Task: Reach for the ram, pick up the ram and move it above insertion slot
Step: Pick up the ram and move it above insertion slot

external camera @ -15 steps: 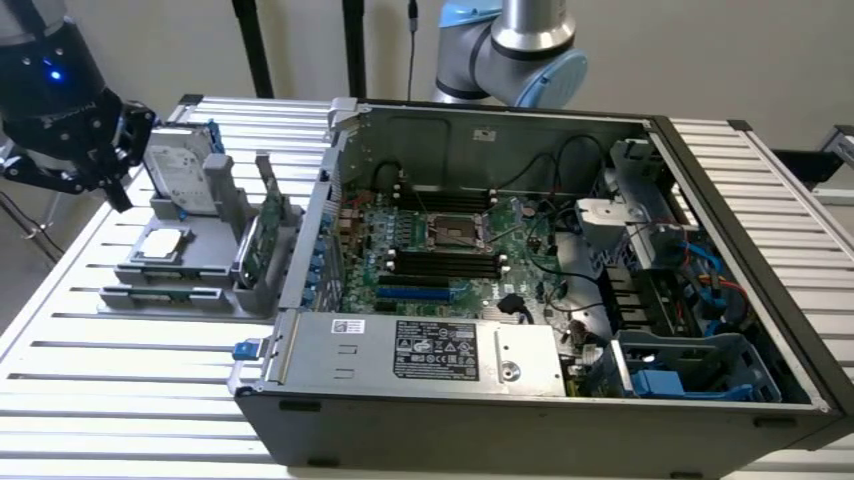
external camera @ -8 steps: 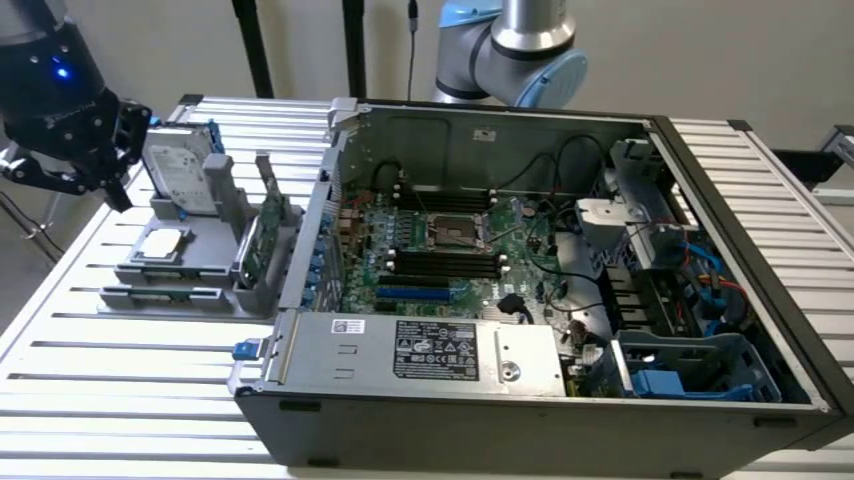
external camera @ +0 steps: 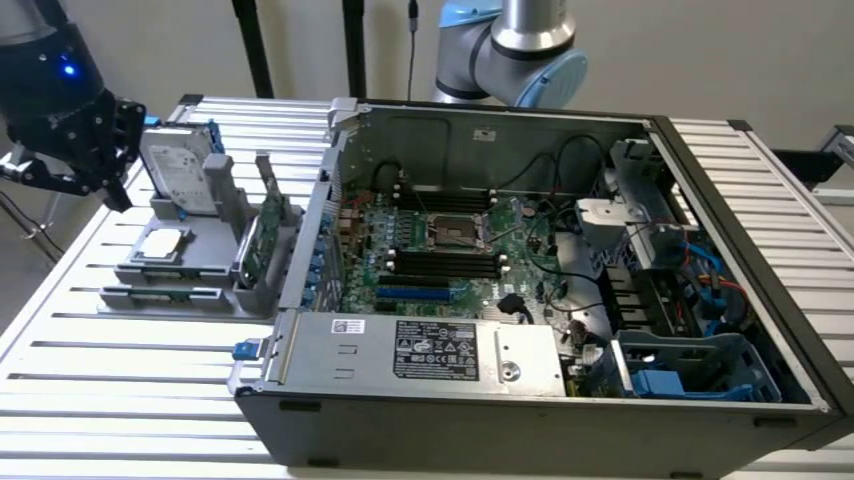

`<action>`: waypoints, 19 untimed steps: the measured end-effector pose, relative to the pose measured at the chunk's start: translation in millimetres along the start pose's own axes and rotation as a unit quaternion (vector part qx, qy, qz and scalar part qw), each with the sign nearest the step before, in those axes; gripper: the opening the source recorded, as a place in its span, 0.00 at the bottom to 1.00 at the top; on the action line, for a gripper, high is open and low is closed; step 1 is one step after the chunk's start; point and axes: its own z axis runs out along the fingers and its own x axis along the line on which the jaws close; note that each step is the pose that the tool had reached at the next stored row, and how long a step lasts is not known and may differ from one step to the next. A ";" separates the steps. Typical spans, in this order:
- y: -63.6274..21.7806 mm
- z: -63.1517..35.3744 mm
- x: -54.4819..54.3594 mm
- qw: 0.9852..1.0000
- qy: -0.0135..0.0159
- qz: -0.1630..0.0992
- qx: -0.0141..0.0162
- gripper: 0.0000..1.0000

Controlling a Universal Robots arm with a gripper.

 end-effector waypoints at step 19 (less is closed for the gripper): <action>0.0 0.0 0.0 0.985 0.005 -0.172 -0.001 0.11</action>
